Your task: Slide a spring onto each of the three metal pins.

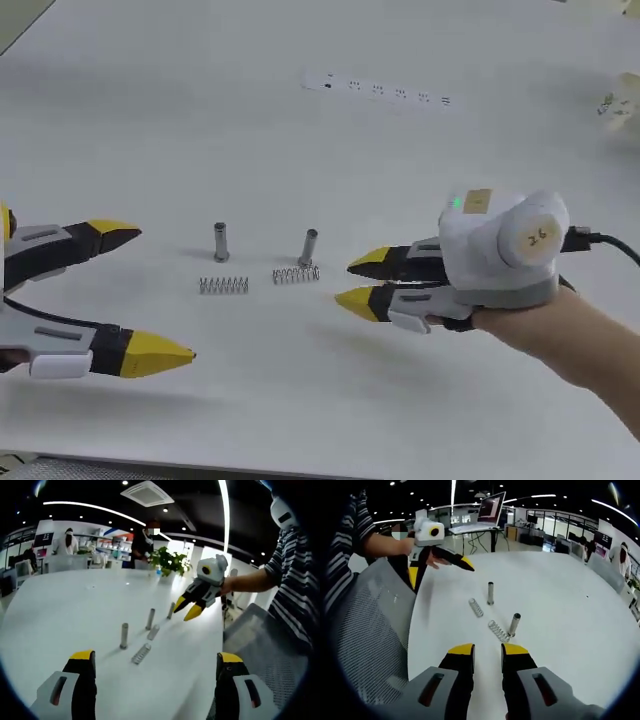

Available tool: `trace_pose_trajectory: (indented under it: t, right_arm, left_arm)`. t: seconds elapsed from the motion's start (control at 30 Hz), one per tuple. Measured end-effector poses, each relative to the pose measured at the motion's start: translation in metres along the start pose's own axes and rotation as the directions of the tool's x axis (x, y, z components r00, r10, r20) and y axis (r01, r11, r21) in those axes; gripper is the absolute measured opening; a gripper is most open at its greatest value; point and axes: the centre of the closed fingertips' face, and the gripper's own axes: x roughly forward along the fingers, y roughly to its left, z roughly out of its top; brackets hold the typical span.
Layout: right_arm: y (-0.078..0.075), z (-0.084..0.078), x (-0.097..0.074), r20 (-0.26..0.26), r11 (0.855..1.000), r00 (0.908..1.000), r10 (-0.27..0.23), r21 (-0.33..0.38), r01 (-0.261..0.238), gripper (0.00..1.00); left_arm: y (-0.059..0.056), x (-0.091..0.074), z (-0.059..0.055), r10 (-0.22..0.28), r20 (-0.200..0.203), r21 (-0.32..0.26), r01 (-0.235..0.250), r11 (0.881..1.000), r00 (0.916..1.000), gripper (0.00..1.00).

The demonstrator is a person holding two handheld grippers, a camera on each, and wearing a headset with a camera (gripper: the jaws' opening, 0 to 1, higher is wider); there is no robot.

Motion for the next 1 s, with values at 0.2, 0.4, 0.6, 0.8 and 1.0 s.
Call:
trace_pose_trajectory:
  t: [0.2,0.4,0.6,0.8,1.0]
  right_arm:
    - [-0.002,0.005,0.018,-0.017,1.0,0.9998,0.014,-0.026,-0.014,0.19]
    - [-0.005,0.003,0.031,-0.051,0.998,0.9986,0.018,-0.065,-0.021,0.18]
    - [-0.014,0.0,0.037,-0.065,0.998,0.9979,0.004,-0.064,-0.008,0.18]
    - [-0.018,-0.003,0.044,-0.082,0.998,0.9966,0.006,-0.063,-0.011,0.18]
    - [-0.02,-0.005,0.049,-0.096,0.998,0.9953,0.011,-0.06,-0.017,0.17]
  left_arm:
    - [0.0,-0.001,0.001,0.0,0.001,-0.001,0.0,1.0,1.0,0.97]
    - [0.0,-0.002,-0.001,0.003,-0.003,-0.002,-0.003,1.0,1.0,0.97]
    - [0.001,-0.004,-0.001,0.009,-0.002,-0.006,-0.009,1.0,1.0,0.97]
    - [0.002,-0.006,-0.004,0.012,-0.007,-0.008,-0.012,1.0,0.9999,0.97]
    - [0.003,-0.007,-0.005,0.015,-0.007,-0.013,-0.015,1.0,0.9999,0.96]
